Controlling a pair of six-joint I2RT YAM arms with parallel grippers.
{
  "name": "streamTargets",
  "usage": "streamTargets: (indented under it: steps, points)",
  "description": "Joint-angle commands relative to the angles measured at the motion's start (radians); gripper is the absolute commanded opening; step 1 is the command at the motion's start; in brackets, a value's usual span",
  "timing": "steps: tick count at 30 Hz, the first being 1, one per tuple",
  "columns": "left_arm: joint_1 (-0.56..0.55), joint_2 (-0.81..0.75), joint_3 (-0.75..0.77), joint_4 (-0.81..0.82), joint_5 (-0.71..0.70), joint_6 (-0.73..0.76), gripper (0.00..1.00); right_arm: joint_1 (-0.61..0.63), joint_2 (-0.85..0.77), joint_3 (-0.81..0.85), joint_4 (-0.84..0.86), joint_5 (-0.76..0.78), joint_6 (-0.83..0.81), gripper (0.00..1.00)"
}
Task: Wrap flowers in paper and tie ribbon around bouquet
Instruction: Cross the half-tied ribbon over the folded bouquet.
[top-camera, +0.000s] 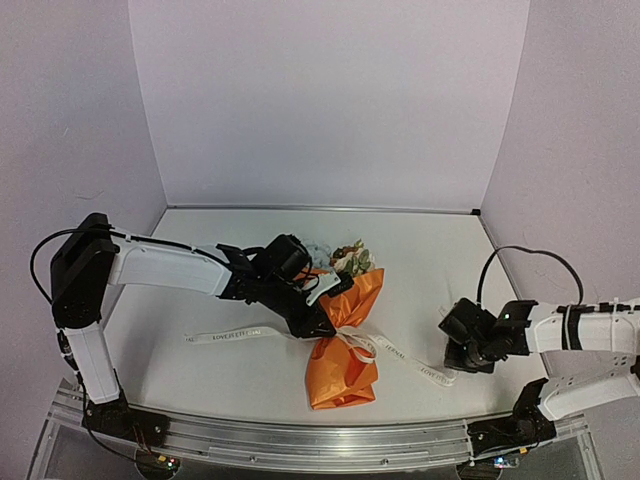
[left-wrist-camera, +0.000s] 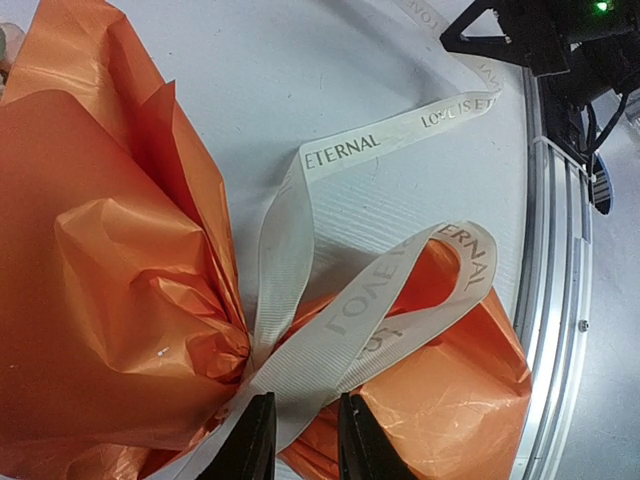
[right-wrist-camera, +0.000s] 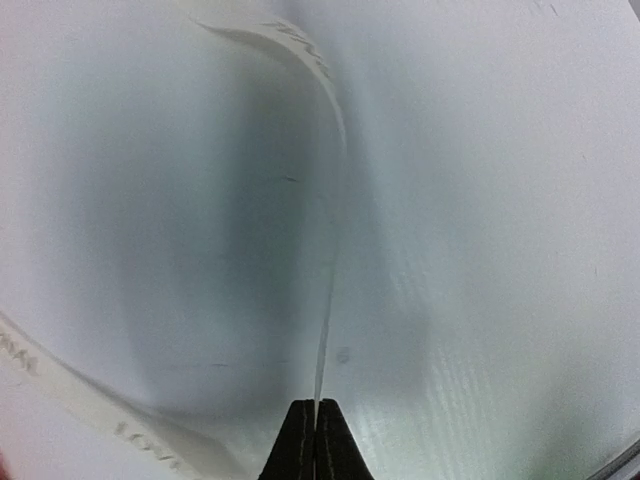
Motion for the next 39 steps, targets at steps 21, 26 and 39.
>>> streamTargets:
  steps: [21,26,39]
  points:
    - [0.047,-0.241,-0.035,0.198,-0.062,0.133,0.53,-0.065,0.436,0.956,-0.205,-1.021,-0.699,0.00]
    - [0.047,-0.265,-0.103,0.318,0.016,0.253,0.54,-0.065,0.446,1.006,-0.296,-1.063,-0.760,0.00]
    - [0.032,-0.224,-0.078,0.333,0.137,0.369,0.55,-0.065,0.451,1.017,-0.316,-1.036,-0.810,0.00]
